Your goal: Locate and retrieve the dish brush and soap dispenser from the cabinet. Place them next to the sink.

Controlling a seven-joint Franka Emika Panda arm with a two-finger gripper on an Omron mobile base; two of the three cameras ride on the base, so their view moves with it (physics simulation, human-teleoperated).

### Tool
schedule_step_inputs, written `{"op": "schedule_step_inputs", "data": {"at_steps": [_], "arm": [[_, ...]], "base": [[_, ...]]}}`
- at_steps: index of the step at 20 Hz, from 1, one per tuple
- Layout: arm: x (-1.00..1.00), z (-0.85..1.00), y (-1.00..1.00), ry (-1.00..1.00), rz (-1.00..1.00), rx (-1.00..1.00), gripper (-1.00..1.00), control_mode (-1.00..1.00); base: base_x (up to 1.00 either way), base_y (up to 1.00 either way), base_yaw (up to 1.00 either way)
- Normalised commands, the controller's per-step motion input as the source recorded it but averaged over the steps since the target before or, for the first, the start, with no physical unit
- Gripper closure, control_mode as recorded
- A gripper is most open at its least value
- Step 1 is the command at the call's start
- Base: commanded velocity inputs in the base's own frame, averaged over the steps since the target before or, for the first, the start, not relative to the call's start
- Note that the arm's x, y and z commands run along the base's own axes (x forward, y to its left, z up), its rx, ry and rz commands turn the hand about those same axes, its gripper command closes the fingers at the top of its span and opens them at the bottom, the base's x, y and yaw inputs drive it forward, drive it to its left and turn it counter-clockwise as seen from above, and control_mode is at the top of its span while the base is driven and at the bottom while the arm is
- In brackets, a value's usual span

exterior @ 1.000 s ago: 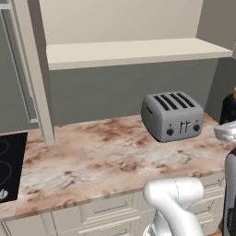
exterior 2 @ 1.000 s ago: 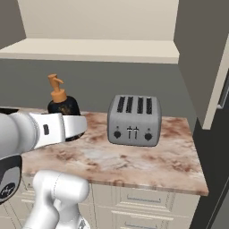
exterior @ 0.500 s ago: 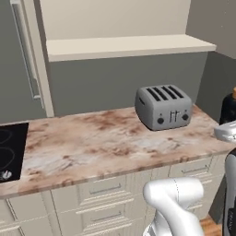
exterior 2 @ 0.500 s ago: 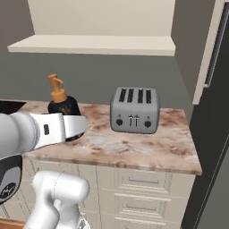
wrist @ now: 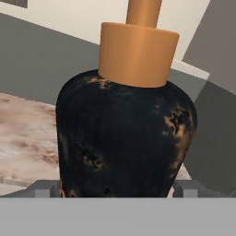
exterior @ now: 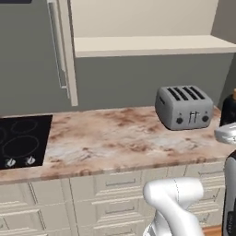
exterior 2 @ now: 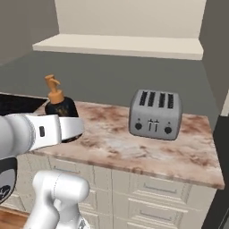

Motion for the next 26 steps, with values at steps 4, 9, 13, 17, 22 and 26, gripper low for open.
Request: {"op": "schedule_step_inputs", "data": {"at_steps": [4,9,13,17,22,26], "arm": [[0.00,0.00,0.00,0.00,0.00,0.00,1.00,1.00],[0.00,0.00,0.00,0.00,0.00,0.00,1.00,1.00],[0.00,0.00,0.00,0.00,0.00,0.00,1.00,1.00],[0.00,0.00,0.00,0.00,0.00,0.00,1.00,1.00],[0.00,0.00,0.00,0.00,0.00,0.00,1.00,1.00],[0.00,0.00,0.00,0.00,0.00,0.00,1.00,1.00]], "base": [[-0.12,0.36,0.48],[-0.18,0.39,0.45],[-0.20,0.45,0.45],[-0.30,0.59,0.41],[-0.35,0.65,0.39],[-0.36,0.65,0.37]]}}
